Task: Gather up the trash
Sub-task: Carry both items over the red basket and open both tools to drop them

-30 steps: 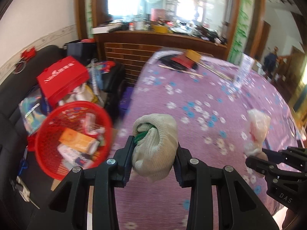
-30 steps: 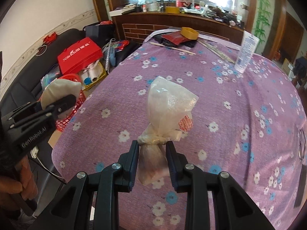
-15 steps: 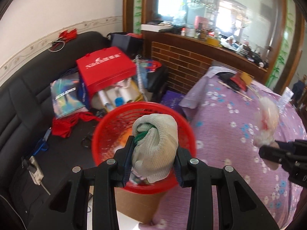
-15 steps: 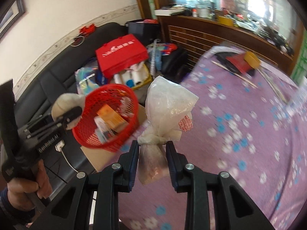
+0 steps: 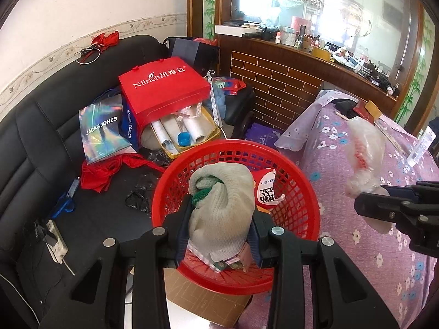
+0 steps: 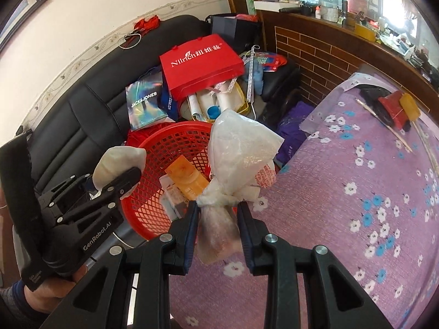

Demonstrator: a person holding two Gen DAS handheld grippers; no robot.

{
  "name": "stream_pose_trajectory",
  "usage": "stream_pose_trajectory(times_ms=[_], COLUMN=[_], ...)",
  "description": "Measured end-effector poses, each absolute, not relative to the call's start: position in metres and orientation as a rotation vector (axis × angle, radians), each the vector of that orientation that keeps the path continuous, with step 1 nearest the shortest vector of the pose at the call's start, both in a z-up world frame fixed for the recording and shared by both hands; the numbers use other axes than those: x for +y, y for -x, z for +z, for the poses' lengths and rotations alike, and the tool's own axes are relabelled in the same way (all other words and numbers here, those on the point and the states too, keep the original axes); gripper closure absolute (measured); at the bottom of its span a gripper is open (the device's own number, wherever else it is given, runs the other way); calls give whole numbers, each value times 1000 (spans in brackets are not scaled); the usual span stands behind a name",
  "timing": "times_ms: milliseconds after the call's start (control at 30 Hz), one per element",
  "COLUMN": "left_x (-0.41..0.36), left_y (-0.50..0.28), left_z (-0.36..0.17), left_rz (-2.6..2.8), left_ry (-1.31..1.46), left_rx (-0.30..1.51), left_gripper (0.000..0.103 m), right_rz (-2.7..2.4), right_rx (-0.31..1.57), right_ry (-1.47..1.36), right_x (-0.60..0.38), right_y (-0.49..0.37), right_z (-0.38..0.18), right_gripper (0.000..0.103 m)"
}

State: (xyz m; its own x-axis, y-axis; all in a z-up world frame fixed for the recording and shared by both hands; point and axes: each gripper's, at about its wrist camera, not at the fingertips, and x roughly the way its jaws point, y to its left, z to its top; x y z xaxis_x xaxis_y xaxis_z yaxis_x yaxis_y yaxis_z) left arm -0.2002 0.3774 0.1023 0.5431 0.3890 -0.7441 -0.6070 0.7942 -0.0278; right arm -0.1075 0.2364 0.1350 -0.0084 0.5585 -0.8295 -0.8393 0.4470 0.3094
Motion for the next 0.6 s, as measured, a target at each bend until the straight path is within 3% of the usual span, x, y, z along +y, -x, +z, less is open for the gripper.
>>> stream_pose_trajectory(times_ms=[600], left_x=[388], left_y=[188], left_z=[89], left_rz=[603], left_ry=[305], left_rx=[829], left_gripper=[68], right_rz=[1153], right_rx=[1176], right_ry=[343], right_x=[275], right_y=[96], right_z=[115], right_gripper=[72])
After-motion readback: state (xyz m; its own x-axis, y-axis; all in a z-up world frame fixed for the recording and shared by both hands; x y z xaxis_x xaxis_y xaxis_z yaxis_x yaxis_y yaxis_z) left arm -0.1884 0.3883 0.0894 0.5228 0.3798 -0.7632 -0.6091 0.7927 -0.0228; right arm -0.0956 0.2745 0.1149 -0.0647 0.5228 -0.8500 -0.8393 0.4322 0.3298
